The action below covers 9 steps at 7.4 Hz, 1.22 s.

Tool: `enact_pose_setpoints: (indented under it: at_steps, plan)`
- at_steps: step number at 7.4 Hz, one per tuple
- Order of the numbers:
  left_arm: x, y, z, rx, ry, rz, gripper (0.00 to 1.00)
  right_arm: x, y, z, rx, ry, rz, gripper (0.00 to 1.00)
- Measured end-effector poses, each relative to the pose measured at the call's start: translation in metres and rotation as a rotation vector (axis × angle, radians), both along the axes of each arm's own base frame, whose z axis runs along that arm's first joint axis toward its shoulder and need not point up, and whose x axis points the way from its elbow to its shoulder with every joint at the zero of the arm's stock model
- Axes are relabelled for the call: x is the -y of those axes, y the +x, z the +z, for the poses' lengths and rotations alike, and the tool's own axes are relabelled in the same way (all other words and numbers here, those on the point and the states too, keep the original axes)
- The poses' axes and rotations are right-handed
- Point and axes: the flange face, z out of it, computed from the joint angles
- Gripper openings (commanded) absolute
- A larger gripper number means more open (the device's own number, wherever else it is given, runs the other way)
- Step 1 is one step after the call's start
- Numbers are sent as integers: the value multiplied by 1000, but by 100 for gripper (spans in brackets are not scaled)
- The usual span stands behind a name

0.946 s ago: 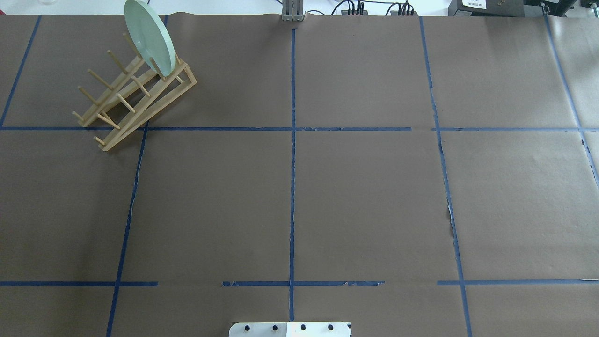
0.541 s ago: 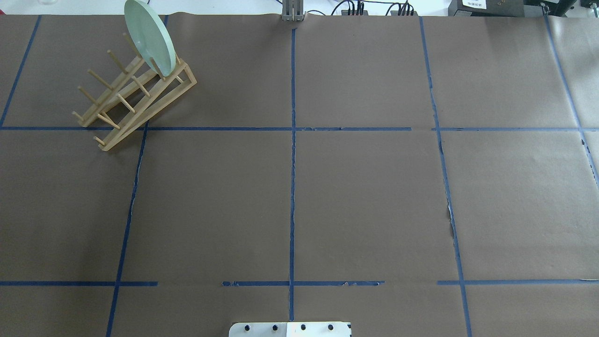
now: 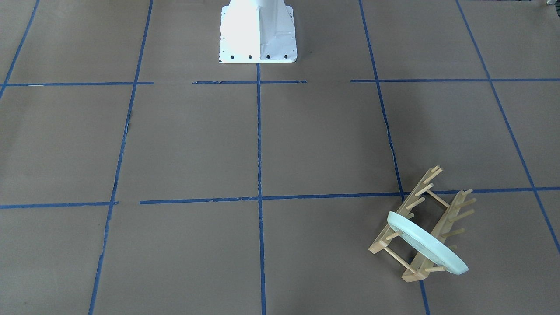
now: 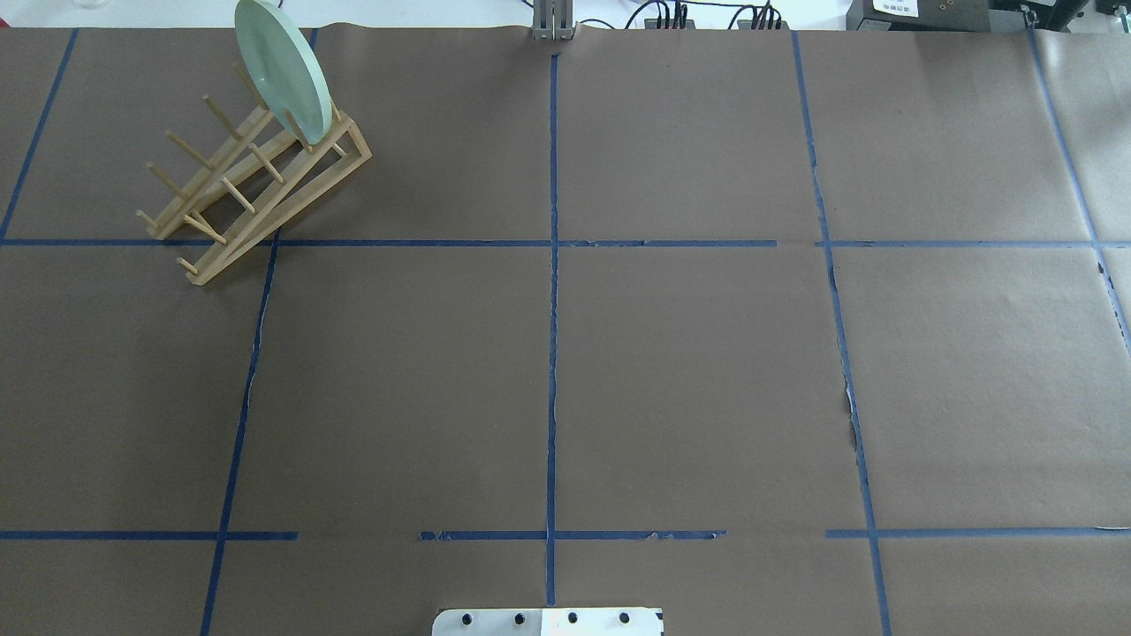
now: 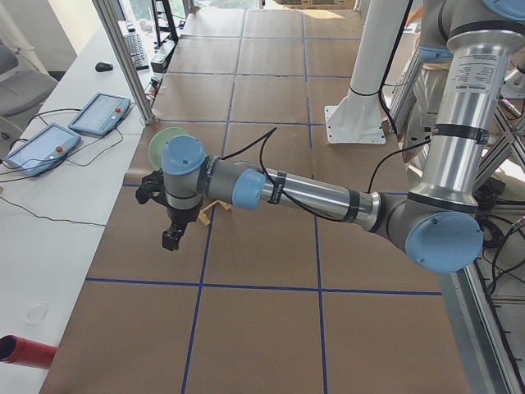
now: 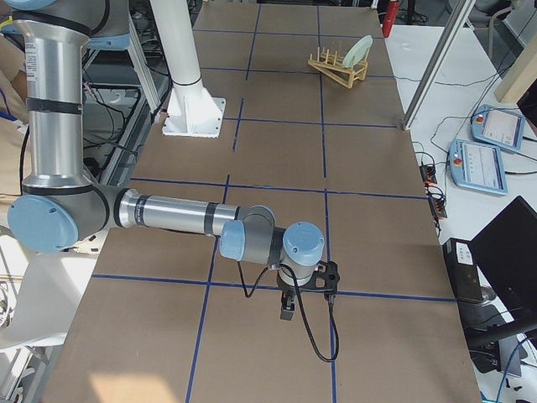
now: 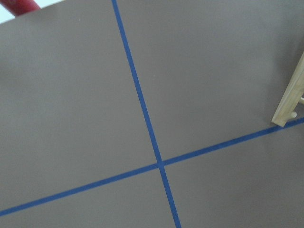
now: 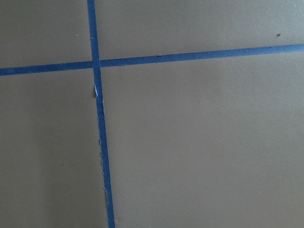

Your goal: Place plate on table

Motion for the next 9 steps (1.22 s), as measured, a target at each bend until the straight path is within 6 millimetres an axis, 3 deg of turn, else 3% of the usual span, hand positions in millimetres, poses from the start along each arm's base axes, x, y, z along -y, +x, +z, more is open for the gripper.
enact_pose_setpoints:
  at_steps: [3,7,9]
  plan:
    - [17,37,-66,-357,-164,-185,100,0,0,0,0,-1,0,100]
    - [45,158,-140,-636,-441,-394,100,0,0,0,0,-1,0,100]
    - [59,204,-157,-842,-593,-604,100,0,0,1,0,-1,0,100]
